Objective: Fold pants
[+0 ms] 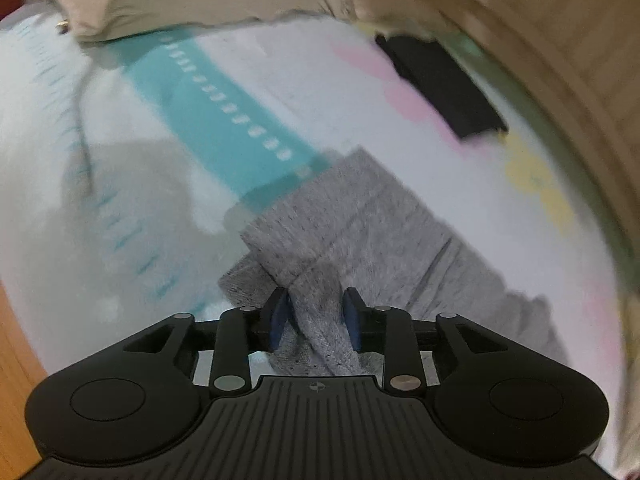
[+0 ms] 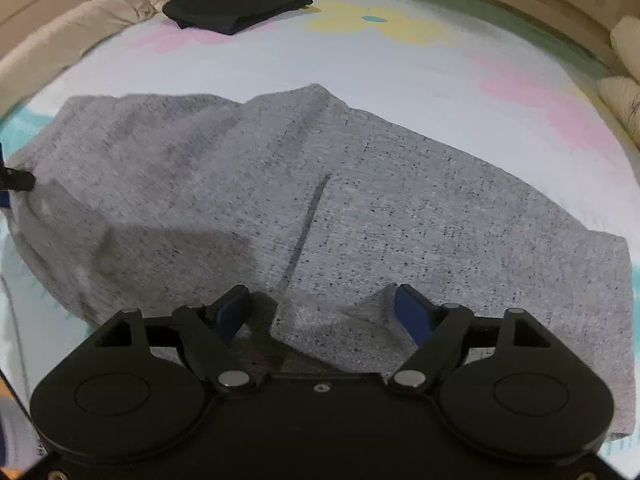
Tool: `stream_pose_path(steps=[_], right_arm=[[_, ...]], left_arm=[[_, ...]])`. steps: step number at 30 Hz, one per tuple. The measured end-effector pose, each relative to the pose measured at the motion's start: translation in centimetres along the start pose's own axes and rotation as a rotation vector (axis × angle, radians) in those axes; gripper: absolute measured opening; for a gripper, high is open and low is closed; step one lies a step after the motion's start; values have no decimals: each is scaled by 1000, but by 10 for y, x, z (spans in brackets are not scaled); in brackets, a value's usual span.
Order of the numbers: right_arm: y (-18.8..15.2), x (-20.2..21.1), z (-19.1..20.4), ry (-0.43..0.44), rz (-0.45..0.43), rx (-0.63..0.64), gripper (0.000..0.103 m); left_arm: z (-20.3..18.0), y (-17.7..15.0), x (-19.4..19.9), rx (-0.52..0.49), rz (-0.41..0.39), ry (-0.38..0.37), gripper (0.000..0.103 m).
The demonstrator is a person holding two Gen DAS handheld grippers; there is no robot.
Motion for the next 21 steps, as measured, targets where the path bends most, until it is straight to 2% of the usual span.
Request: stream_pose_path(steps=[1,3,5,8,12,15,19,21], right_arm=[[2,3,-3,14,-6,-10,80],[7,11,-9,20,-27,-28,80],[11,17,-17,-8,-48,-42,83],[10,19,-29,-40,-42,-66,87],[4,15,-45,-43,2,-114,86],[2,19,-47,-40,-1,-106,86],[4,30,-51,-27,-34,-99,86],[5,35,-59,-23,-50,-114,86]], left_arm=[[4,3,7,20,-24,0,34],[11,6,18,48,-67,5,57],[18,7,23,86,-86,-6,75],[23,0,17,88,-30,-19,77],[23,-17,3,82,56,-13,77],[16,-22,2,25,32,-6,77],[8,-23,-8,45,37,-77,78],[6,-24,-14,64,29,-87,87]])
Point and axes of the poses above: each gripper's, at about its wrist camera, not at the fingertips, and x roughly against the way its jaws point, z to its left, y to its top, the point moved 1 cm from there along -x, roughly the way its jaws point, and after that the axes turned 11 degrees about -z, right-handed, at the moved point
